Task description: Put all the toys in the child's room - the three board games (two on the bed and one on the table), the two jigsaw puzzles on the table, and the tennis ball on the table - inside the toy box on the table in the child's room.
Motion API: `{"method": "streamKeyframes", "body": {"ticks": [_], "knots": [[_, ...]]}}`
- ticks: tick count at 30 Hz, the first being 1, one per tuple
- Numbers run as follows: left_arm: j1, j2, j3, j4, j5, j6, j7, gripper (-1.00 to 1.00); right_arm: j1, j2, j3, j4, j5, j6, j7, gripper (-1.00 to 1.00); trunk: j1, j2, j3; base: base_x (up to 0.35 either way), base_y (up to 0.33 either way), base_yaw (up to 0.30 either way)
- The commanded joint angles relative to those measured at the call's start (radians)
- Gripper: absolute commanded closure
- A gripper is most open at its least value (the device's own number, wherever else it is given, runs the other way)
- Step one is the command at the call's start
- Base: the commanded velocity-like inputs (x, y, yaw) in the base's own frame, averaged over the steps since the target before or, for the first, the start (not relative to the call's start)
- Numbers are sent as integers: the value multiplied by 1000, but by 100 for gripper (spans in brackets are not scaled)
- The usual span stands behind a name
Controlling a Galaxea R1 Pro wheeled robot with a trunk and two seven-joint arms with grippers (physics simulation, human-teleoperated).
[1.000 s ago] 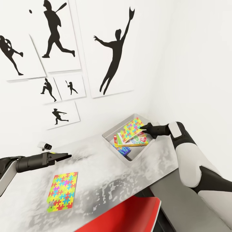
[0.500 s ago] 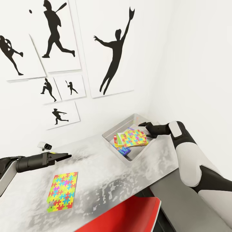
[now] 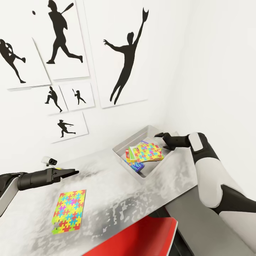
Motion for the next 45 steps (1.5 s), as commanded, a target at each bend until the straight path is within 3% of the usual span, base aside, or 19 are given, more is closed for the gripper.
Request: {"method": "streamKeyframes", "body": {"ticks": [1, 9, 26, 28, 33, 34, 38, 45], "knots": [[-1, 0, 0, 0, 3, 7, -1, -100, 0, 1, -4, -10, 11, 5, 9, -100, 1, -2, -2, -39, 0, 0], [-1, 1, 0, 0, 2, 8, -1, -100, 3, 2, 0, -92, 10, 5, 11, -100, 1, -2, 5, -209, 0, -25], [-1, 1, 1, 0, 1, 8, -1, -100, 3, 18, 6, -103, 12, 5, 11, -100, 1, -2, 32, -205, 0, -27], [-1, 2, 1, 0, 1, 8, -1, -100, 3, 20, 22, -103, 12, 5, 11, -100, 1, -2, 35, -16, 0, 26], [-1, 2, 1, 0, 1, 8, -1, -100, 3, 28, 135, -104, 11, 5, 15, -100, 1, -2, 43, -6, 0, 53], [-1, 2, 2, 0, 1, 8, -1, -100, 3, 34, 168, -107, 10, 5, 20, -100, 1, -2, 45, -2, 0, 73], [-1, 2, 14, 0, 1, 8, -1, -100, 3, 66, 227, -140, 10, 5, 30, -100, 1, -2, 51, -1, 0, 103], [-1, 2, 36, 0, 1, 8, -1, -100, 3, 125, 251, -194, 11, 5, 32, -100, 1, -2, 63, 0, 0, 142]]}}
